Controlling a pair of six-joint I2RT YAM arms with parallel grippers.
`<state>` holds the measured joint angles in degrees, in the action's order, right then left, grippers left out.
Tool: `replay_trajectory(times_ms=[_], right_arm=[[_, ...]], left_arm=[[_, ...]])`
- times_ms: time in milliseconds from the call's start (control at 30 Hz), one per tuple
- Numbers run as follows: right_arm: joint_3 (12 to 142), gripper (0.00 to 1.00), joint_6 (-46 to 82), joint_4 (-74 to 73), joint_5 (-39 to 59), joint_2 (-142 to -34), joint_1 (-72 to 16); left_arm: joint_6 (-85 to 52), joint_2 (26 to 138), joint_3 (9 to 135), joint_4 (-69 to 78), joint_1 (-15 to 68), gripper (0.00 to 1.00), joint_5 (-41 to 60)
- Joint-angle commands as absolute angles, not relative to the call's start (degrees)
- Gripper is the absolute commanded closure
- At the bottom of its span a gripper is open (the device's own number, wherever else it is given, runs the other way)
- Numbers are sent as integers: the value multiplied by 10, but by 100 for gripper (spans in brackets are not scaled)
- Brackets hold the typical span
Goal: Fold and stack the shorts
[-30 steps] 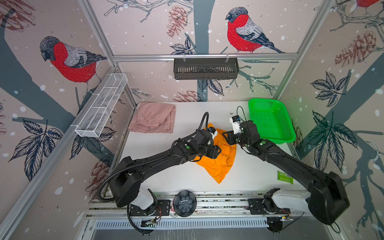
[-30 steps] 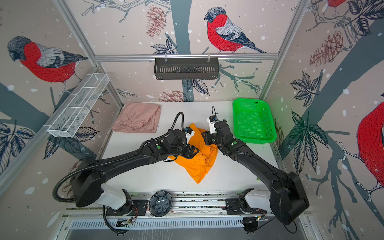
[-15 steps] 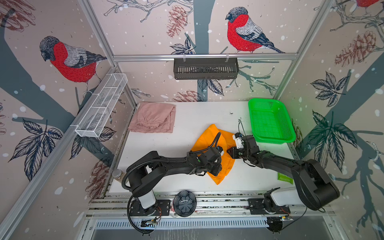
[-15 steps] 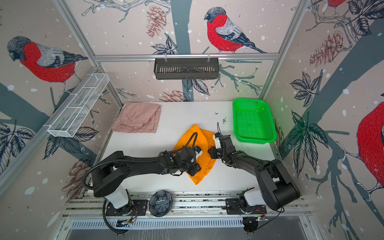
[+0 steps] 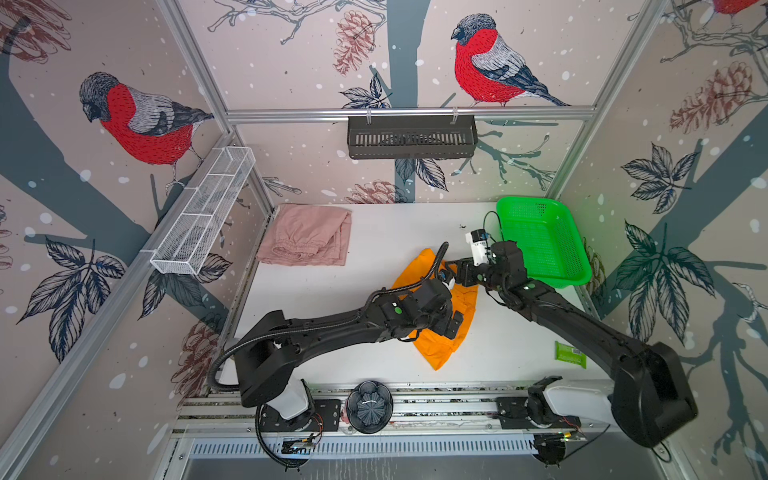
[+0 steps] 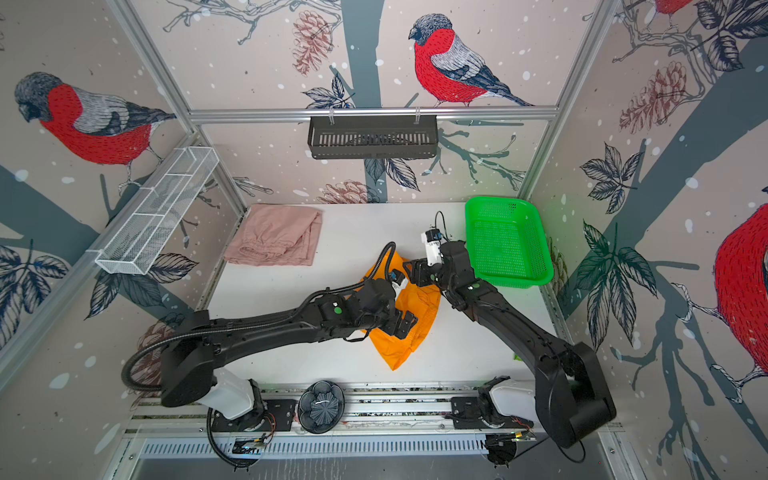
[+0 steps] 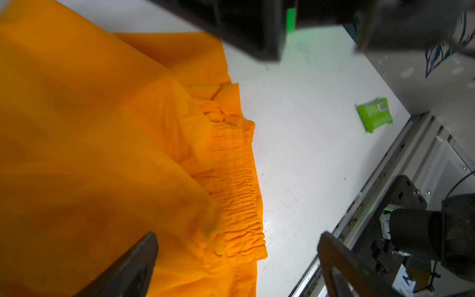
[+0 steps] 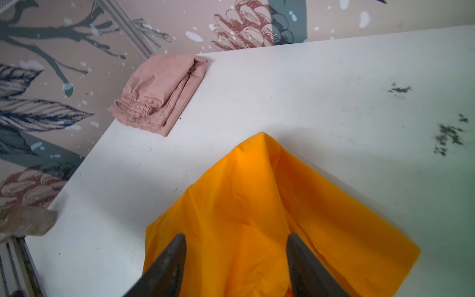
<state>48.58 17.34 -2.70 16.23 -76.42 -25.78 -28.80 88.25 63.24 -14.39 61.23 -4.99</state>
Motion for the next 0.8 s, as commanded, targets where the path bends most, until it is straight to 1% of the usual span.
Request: replay_trajectory(times_ms=[0, 33, 67, 100, 167, 200, 233, 300, 367, 567, 667, 767], right_arm=[[560, 36, 98, 14, 169, -843, -279], [587, 36, 87, 18, 170, -874, -289], [610, 40, 75, 23, 175, -898, -296], [632, 49, 63, 23, 188, -924, -301], [663, 57, 54, 12, 220, -968, -302], [673, 63, 52, 3, 236, -989, -300], [681, 64, 53, -6, 247, -1008, -297], [699, 69, 51, -8, 263, -1047, -286], [709, 70, 52, -15, 277, -1084, -272], [725, 71, 67, -58, 305, -1184, -222], [726, 71, 101, -88, 297, -1215, -197], [717, 71, 143, -115, 280, -1220, -171]], left_arm=[[-339, 844, 601, -207, 571, 3, -98], [-351, 826, 577, -192, 554, 3, -91], [-359, 811, 548, -176, 539, 4, -81], [-365, 796, 521, -154, 525, 6, -71], [-367, 769, 473, -101, 513, 11, -74], [-366, 758, 454, -76, 511, 15, -82], [-363, 751, 440, -54, 510, 22, -86], [-356, 749, 419, -19, 507, 31, -90], [-355, 759, 410, -3, 505, 37, -92], [-356, 818, 405, 16, 503, 50, -76], [-351, 841, 419, 3, 499, 53, -80], [-345, 845, 437, -18, 488, 54, -82]])
